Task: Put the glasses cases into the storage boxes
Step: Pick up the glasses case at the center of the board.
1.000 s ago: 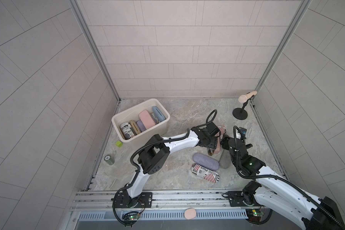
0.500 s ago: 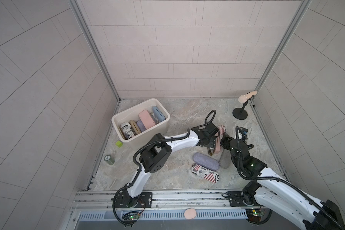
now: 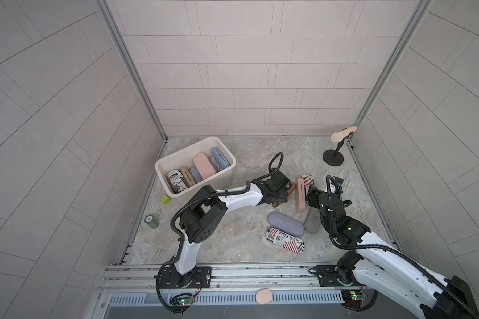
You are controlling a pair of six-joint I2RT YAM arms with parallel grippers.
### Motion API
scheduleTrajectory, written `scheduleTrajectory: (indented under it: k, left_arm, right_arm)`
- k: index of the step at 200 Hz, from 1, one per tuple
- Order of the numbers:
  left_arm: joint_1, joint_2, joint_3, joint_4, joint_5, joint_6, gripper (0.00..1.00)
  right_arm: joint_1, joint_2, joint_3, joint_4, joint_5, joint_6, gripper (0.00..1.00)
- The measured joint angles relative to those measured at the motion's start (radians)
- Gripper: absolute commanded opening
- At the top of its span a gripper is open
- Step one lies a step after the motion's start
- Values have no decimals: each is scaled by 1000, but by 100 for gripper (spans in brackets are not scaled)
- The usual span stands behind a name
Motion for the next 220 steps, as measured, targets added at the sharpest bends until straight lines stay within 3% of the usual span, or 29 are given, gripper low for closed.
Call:
scheduleTrajectory:
  k: [46,91,113,156,180,220]
  left_arm:
    - [22,-6,-3,6,36,47,74]
    - [23,-6,107,-118,64,214,87]
    - [23,-1,175,-190,51,320,89]
    - [25,109,371,-340,47,521,88]
    - [26,170,404,-369,77,599,87]
    - [26,247,414,-401,91,657,73]
  right_arm:
    - [0,2,0,0,-1,-2,79]
    - [0,6,0,0,-1,-4,80]
    - [0,6,0,0,-3,-4,82]
    - [0,6,0,0,-5,-7,83]
    - [0,8,0,0,-8,-8,83]
    - [0,10,0,0,-11,-8,84]
